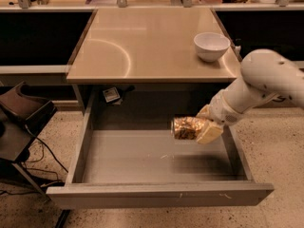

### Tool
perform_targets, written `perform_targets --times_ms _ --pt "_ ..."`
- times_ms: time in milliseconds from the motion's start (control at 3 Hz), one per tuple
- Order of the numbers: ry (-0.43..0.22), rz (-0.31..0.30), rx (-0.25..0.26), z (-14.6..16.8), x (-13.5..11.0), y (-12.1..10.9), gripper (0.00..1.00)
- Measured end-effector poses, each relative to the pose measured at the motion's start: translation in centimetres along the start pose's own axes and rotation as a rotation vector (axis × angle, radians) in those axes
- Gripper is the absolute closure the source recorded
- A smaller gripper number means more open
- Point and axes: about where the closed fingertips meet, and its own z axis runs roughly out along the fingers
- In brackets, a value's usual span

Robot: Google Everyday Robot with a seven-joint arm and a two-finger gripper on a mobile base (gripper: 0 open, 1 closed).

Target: Pick orange can from top drawer and place on counter

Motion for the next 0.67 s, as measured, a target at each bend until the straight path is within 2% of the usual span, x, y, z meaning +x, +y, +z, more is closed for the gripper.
perform_targets --times_ms 333,667 --pt "-0.011 -0.002 0.071 -6.2 -2.4 -1.4 1.00" --pt "-0.057 0.004 0.076 -9.1 -5.0 -4.5 1.00"
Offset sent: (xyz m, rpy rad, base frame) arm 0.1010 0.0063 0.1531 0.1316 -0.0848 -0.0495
